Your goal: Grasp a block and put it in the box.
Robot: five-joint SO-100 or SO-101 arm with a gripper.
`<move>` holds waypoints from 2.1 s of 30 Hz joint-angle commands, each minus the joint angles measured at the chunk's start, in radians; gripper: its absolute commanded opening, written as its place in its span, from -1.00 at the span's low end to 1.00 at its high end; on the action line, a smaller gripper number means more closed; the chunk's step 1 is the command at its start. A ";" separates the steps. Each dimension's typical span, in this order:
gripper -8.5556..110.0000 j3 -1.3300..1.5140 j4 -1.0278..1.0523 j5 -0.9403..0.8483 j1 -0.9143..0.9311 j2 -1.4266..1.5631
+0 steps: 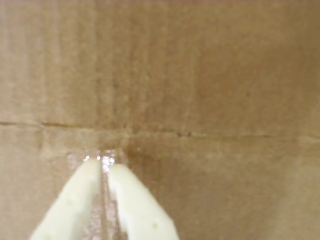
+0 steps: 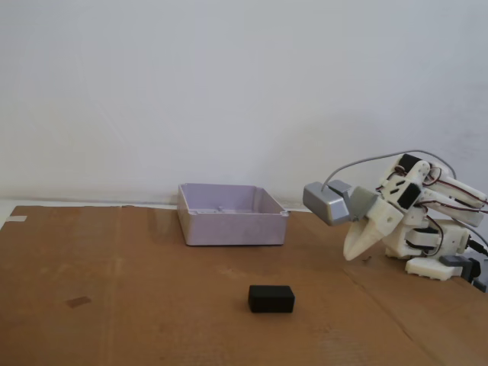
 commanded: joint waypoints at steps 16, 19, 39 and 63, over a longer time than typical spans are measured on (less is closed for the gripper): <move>-0.86 -0.032 -0.241 0.015 0.008 -0.227; -0.86 -0.055 -0.313 0.015 0.005 -0.290; -0.86 -0.382 -0.554 0.014 0.000 -0.670; -0.86 -0.525 -0.738 0.017 -0.100 -0.923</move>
